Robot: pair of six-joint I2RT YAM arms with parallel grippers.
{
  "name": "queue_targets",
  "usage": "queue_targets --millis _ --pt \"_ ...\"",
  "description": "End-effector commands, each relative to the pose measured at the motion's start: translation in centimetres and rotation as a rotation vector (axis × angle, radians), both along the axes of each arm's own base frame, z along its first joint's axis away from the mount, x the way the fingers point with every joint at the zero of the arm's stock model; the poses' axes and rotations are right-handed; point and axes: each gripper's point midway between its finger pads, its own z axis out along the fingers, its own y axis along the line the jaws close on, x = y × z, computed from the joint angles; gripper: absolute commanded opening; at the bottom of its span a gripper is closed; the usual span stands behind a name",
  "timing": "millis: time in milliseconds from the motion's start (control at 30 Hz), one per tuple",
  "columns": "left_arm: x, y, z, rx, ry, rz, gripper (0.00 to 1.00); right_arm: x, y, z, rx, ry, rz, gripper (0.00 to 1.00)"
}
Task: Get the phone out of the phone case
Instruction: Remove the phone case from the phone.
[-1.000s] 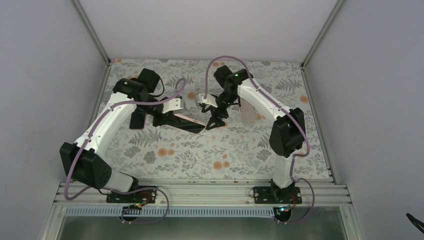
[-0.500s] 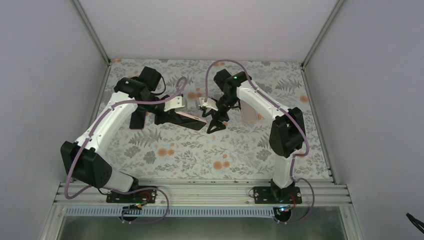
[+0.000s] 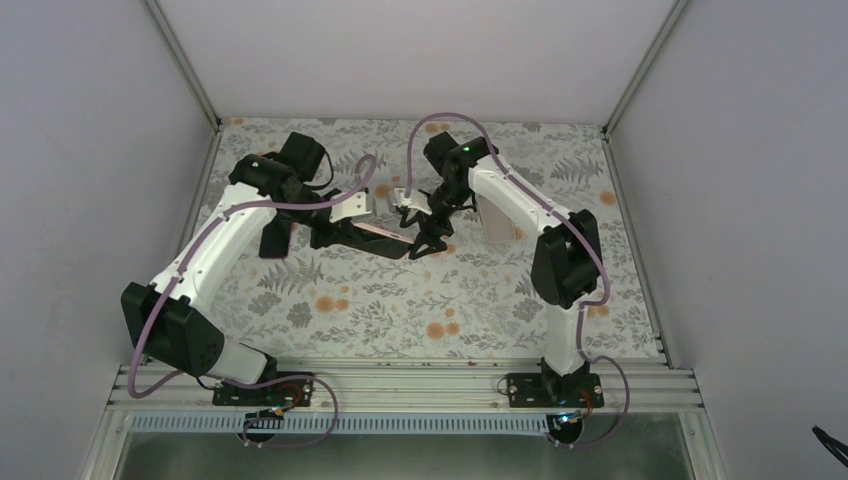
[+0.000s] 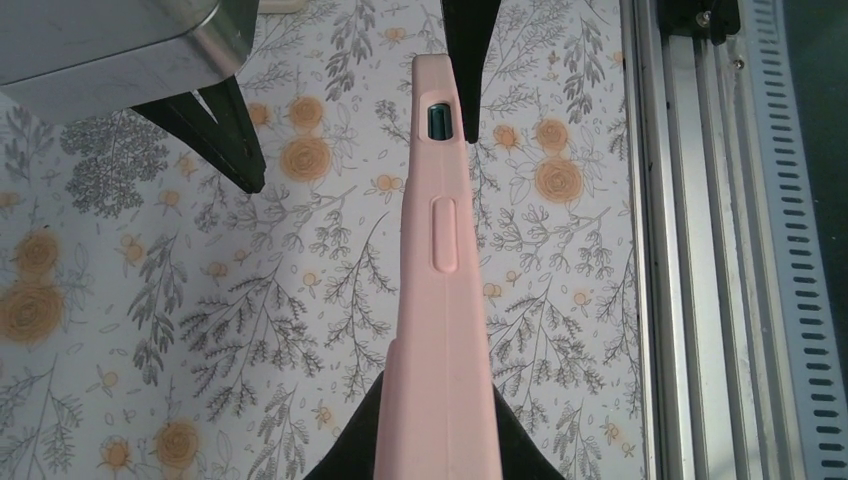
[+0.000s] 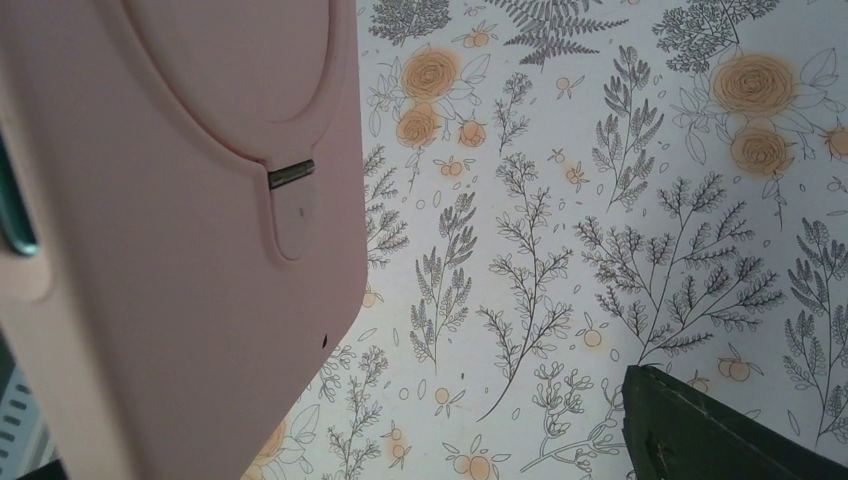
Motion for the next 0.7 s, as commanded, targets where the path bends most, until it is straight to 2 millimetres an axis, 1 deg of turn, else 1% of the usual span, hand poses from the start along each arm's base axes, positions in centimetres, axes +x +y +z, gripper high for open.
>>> queue_targets --millis 0,233,433,567,667 --pt "-1.2 -0.7 2.3 -0.067 -0.020 -0.041 0.02 1.2 0.1 0.0 0.036 -0.002 0.005 0.93" --pt "-2.2 -0.9 2.2 -0.072 0.019 -0.065 0.02 2.2 0.2 -0.1 0.031 -0.019 -0.001 0.91" --pt "-4.4 -1.7 2.1 -0.081 0.050 -0.125 0.02 3.5 0.2 -0.7 0.006 -0.045 -0.013 0.91" --pt "-5.1 -1.7 2.6 -0.074 0.030 -0.131 0.02 4.4 -0.3 -1.7 -0.033 -0.055 -0.026 0.91" --pt "-5.5 -1.7 2.9 -0.070 0.022 -0.131 0.02 5.5 -0.7 -2.3 -0.055 -0.062 -0.048 0.91"
